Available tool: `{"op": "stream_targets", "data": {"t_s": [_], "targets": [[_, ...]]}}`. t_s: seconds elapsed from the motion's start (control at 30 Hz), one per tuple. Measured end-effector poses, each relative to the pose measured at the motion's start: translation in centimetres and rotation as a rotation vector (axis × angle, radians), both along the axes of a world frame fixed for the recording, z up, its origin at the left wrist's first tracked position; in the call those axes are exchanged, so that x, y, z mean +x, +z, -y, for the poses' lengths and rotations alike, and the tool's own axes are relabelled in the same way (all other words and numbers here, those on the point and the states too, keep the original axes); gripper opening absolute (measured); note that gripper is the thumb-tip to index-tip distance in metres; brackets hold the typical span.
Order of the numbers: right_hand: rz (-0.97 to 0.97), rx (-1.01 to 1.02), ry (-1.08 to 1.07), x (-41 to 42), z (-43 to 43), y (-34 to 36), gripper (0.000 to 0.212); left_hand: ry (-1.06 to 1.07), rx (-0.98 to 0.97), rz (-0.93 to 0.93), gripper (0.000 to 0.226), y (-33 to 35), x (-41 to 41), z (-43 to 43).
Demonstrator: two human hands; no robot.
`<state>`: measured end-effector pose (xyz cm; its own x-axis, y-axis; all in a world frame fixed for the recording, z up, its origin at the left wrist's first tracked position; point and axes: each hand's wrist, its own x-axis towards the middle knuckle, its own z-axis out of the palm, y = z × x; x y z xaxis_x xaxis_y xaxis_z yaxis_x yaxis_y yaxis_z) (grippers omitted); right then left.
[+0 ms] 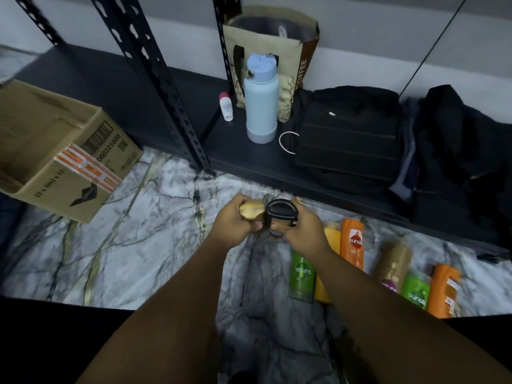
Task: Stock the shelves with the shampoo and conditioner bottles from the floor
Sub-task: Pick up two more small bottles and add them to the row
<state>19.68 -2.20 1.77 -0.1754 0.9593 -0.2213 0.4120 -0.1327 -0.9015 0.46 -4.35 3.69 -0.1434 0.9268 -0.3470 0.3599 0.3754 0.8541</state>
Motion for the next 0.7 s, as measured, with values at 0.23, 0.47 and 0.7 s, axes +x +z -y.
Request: {"op": "stream_targets", "data": {"t_s": [0.23, 0.47, 0.7], "targets": [[0.033, 0.033, -0.050, -0.3, -0.1, -0.2, 0.051, -0.085, -0.006, -0.020, 0.043, -0.1, -0.5, 0.3], [0.031, -0.020, 0.028, -0.1, -0.4, 1.8, 0.051, -0.103, 0.025, -0.077, 0.040, 2.3, -0.8, 0.3], [-0.132, 0.021, -0.045, 0.3, 0.0, 9.0, 0.047, -0.095, 0.118, -0.044, 0.042, 10.7, -0.9, -0.1]]}}
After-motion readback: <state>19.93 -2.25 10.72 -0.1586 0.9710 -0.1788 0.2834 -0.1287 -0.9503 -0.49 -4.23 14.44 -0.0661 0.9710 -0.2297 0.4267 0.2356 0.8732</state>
